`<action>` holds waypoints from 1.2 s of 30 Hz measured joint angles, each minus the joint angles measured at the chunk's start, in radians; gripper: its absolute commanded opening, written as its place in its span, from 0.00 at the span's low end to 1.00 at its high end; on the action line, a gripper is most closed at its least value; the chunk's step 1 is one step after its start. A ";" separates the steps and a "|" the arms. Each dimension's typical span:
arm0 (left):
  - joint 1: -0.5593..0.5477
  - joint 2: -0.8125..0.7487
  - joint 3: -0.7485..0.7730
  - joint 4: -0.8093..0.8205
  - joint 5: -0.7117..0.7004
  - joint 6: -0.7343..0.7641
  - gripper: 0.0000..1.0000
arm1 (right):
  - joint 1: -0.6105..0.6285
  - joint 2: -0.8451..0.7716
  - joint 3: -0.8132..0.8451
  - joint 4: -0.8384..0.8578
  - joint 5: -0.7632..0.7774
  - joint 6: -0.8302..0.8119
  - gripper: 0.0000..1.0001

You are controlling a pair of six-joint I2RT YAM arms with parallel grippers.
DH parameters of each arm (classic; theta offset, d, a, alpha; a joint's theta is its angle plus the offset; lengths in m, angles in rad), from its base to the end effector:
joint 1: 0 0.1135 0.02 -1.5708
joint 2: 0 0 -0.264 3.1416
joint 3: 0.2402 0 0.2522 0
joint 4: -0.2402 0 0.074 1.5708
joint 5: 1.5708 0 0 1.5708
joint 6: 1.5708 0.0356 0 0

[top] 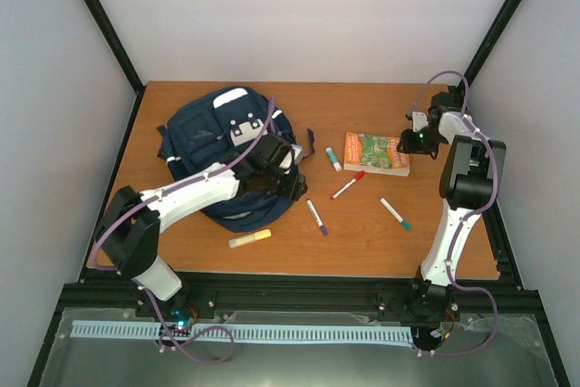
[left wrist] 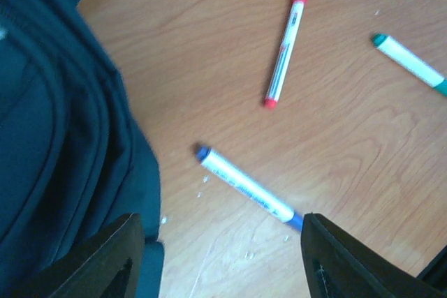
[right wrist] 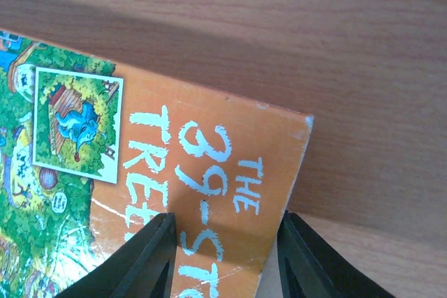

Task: Pack the student bag
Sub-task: Adjust the book at the center of the board.

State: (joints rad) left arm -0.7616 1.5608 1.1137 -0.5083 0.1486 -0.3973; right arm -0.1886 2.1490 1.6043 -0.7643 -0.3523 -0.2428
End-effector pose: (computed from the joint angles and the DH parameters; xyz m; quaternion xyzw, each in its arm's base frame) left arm 0.2332 -0.2296 0.2365 0.1943 0.9306 -0.2246 0.2140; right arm 0.4273 -0.0691 0.1552 -0.0493 0.9751 0.1422 0.1627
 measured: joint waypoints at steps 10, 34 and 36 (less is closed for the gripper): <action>-0.003 0.220 0.220 0.021 0.065 0.000 0.64 | 0.087 0.132 0.235 -0.064 0.064 -0.165 0.35; 0.068 0.978 1.160 -0.099 -0.038 0.038 0.69 | 0.103 -0.190 -0.048 -0.003 0.018 0.002 0.63; 0.074 1.016 1.180 -0.104 -0.027 0.048 0.69 | 0.092 -0.277 -0.120 0.015 -0.014 0.019 0.63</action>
State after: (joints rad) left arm -0.6876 2.5767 2.2936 -0.6121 0.1219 -0.3492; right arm -0.0967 1.8717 1.4845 -0.7494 -0.3660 -0.2234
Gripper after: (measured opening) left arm 0.689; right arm 0.626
